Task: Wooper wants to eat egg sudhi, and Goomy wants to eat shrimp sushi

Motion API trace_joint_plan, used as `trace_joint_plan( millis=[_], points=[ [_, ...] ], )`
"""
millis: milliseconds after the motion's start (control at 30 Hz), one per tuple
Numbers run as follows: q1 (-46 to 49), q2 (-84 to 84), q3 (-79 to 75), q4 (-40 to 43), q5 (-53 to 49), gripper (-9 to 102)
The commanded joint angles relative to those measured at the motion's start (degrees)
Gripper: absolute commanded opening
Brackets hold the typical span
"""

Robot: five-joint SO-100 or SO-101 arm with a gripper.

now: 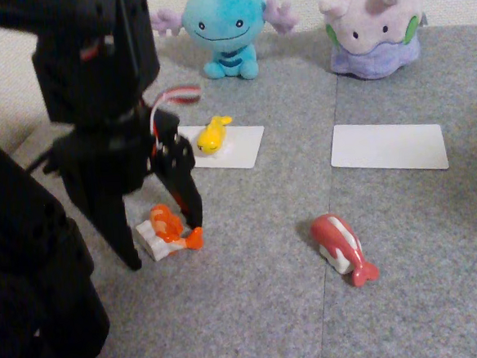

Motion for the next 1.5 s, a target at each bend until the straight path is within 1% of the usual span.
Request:
trace_joint_plan(
  millis=[0, 133, 467, 667, 767, 900, 1067, 1200, 1300, 1467],
  points=[
    [-0.1, 1.1, 2.4, -5.3, -0.4, 28],
    [-0.1, 1.1, 3.2, -7.3, 0.4, 28],
    [-1.3, 1.1, 3.2, -8.1, 2.2, 12],
    [-5.7, 1.2, 3.2, -8.1, 7.6, 5],
    [-6.5, 1.3, 2.4, -8.2, 11.1, 5],
    [-5.7, 4.2, 2.4, -10.5, 15.6, 5],
    [-5.4, 10.9, 1.4, -10.9, 26.5, 5],
    [-4.0, 13.4, -3.7, -8.3, 30.8, 6],
    [-2.1, 12.2, -9.7, -3.8, 31.2, 6],
    [4.2, 6.4, -21.7, 0.1, 30.8, 6]
  ],
)
